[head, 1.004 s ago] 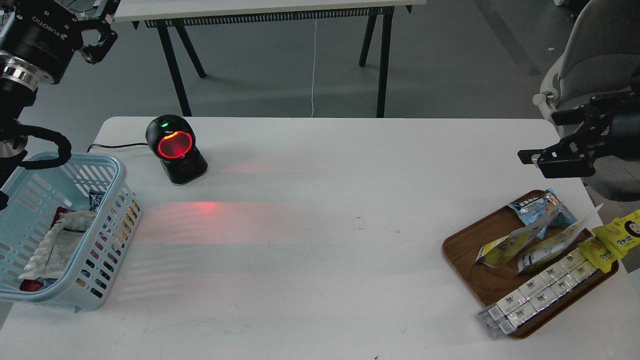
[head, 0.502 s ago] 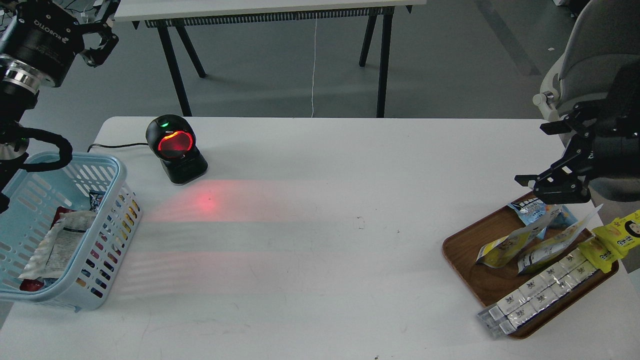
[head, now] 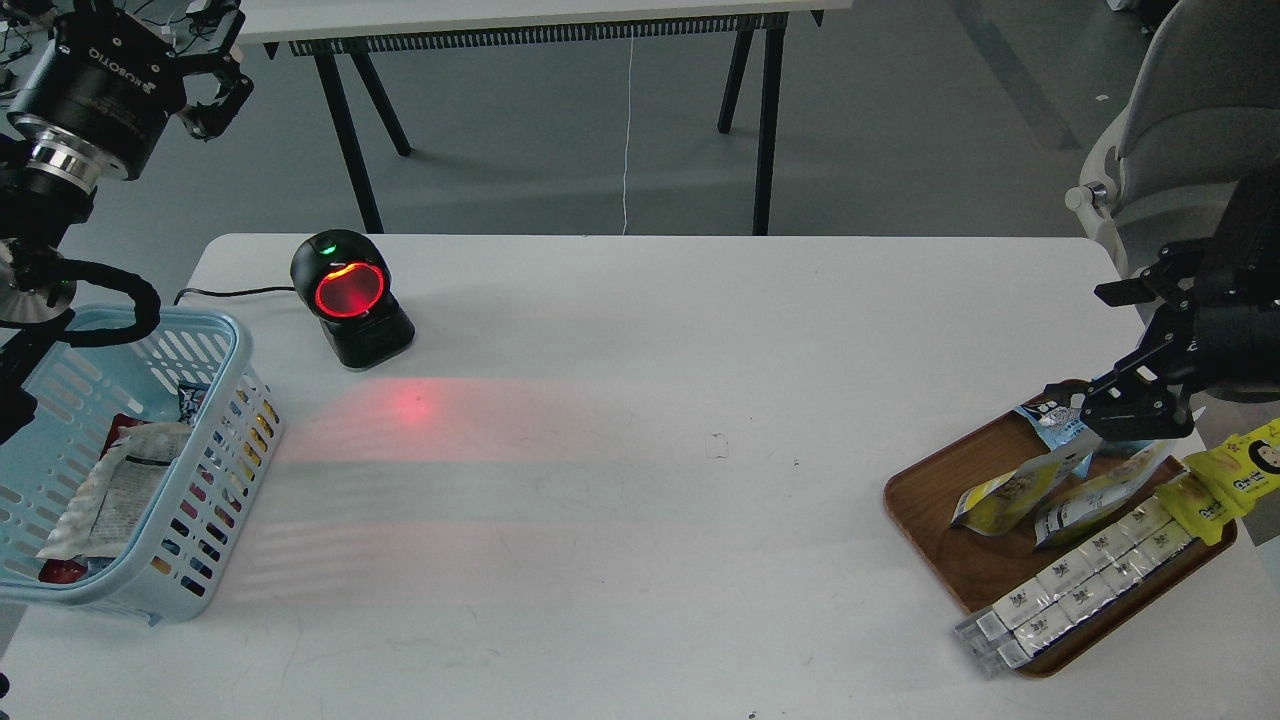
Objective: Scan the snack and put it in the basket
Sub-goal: 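Reach the right gripper down to the yellow-and-white snack pouch on the tray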
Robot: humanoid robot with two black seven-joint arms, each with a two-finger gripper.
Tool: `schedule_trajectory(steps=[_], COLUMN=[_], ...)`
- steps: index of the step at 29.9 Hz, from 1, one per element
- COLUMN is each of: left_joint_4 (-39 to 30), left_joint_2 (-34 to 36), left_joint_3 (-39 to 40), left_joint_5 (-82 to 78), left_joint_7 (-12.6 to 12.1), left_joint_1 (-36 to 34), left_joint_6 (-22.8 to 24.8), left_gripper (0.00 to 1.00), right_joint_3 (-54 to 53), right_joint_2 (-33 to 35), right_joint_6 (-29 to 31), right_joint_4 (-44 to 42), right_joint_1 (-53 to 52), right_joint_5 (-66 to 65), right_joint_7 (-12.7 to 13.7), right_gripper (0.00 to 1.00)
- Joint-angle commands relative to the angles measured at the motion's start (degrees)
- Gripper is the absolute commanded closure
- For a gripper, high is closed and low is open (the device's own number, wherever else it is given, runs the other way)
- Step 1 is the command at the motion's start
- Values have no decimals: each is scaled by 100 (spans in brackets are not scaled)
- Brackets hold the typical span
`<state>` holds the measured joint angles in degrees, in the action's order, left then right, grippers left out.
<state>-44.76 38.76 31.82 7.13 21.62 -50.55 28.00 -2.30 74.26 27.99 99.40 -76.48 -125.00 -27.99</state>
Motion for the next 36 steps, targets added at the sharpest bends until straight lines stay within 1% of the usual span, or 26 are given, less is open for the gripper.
schedule_trajectory(steps=[1, 5, 13, 17, 30, 36], left_joint_4=[11, 11, 20, 20, 20, 38], left_joint_2=[-17, -113, -202, -210, -210, -210], left_joint_3=[0, 0, -9, -1, -9, -18], left_joint_5=[-1, -1, -9, -44, -71, -80], left_joint_7=[0, -9, -9, -18, -18, -18], left_joint_1=[1, 1, -16, -16, 10, 10], left_joint_6=[0, 0, 0, 0, 0, 0], left_gripper=[0, 0, 0, 0, 0, 0], right_joint_3=[1, -7, -7, 19, 36, 308], right_joint_2=[-7, -86, -456, -430, 282, 616], right_joint_6=[1, 1, 1, 1, 1, 1], right_joint_4=[1, -8, 1, 1, 1, 1], right_joint_1=[19, 141, 379, 388, 353, 370], right_joint_5=[0, 0, 0, 0, 0, 0], right_joint_7=[-1, -1, -1, -1, -1, -1], right_gripper=[0, 0, 0, 0, 0, 0])
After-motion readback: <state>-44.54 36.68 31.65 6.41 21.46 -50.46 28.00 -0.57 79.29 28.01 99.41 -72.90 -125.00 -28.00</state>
